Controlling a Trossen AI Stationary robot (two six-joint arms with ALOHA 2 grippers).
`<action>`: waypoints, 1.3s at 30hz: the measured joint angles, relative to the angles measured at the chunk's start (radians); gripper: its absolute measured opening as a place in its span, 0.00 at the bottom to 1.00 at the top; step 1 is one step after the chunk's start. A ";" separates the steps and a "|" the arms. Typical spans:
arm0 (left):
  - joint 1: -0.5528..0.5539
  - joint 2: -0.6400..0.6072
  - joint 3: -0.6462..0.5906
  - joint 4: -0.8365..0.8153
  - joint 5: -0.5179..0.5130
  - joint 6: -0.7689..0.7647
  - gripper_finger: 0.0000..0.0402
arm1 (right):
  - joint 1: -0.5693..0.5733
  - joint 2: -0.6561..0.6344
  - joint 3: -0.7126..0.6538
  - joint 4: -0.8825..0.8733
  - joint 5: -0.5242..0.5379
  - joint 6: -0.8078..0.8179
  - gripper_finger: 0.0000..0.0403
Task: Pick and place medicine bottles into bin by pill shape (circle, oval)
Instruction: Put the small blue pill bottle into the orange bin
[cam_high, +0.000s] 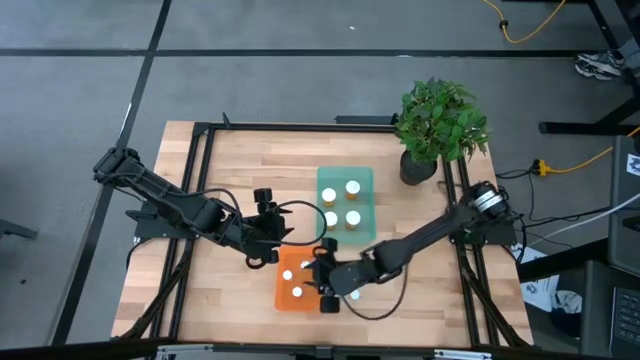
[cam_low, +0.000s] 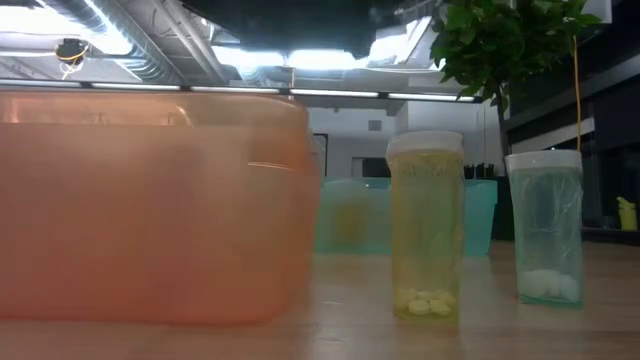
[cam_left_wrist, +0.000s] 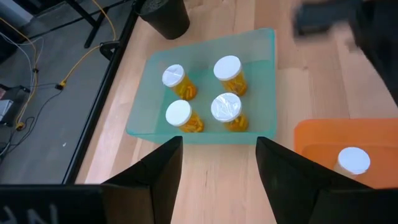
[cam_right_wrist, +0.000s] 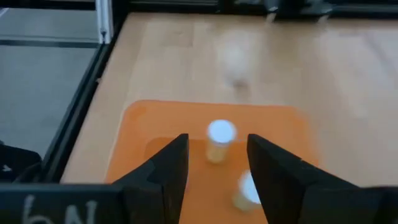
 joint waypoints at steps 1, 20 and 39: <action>0.000 0.000 0.000 0.000 0.000 0.000 0.49 | 0.000 -0.032 0.000 -0.045 0.019 -0.006 0.41; 0.000 0.000 0.000 0.000 0.000 0.000 0.49 | 0.224 -0.255 -0.001 -0.852 -0.036 0.513 0.41; 0.065 -0.133 -0.152 -0.004 0.031 0.039 0.49 | 0.319 -0.180 -0.002 -0.743 -0.008 0.567 0.41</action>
